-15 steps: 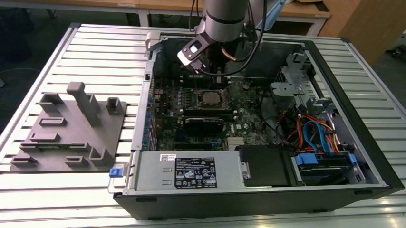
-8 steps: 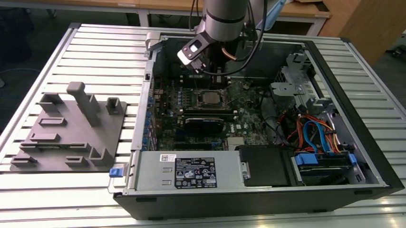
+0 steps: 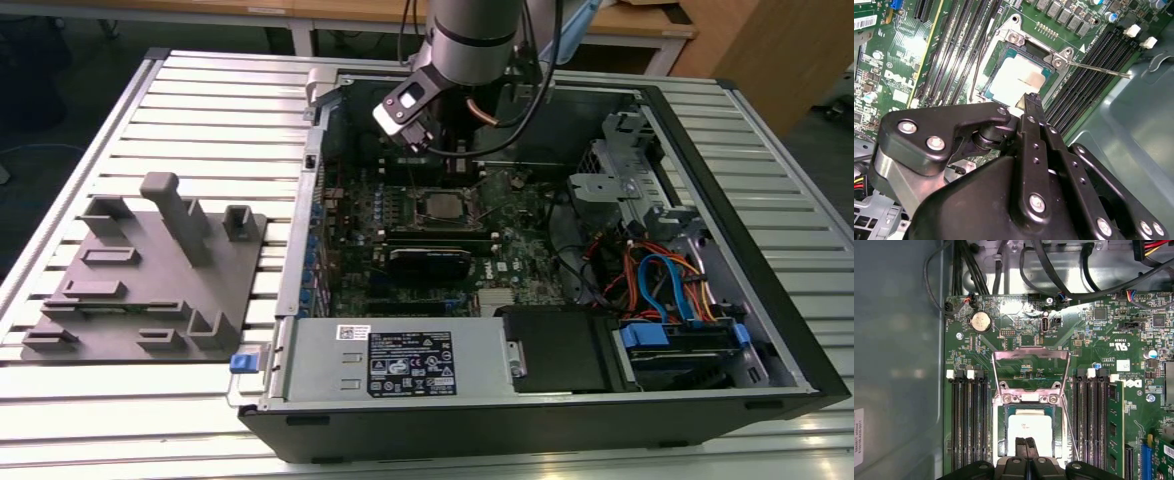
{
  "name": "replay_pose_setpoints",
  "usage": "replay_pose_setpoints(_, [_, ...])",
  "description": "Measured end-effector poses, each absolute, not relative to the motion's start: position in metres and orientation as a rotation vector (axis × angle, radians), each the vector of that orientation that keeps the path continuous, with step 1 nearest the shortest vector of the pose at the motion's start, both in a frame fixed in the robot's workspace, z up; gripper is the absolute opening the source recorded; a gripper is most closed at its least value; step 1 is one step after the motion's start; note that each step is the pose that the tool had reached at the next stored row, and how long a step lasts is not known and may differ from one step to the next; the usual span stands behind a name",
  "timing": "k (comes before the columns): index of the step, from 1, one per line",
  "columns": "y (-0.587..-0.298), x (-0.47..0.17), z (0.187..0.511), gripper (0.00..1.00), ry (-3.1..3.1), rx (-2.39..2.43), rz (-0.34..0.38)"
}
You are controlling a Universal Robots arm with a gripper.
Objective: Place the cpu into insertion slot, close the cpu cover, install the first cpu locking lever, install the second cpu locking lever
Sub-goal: 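Close the cpu cover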
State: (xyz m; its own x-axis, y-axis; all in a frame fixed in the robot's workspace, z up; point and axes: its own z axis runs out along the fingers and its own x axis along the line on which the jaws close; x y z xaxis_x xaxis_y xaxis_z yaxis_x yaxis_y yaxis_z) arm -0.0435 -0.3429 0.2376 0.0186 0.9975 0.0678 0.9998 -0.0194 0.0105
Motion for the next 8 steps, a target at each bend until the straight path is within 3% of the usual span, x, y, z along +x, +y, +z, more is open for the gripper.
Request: replay_pose_setpoints(8, [-0.3432, -0.0429, 0.2392, 0.11, -2.171, -2.213, -0.087])
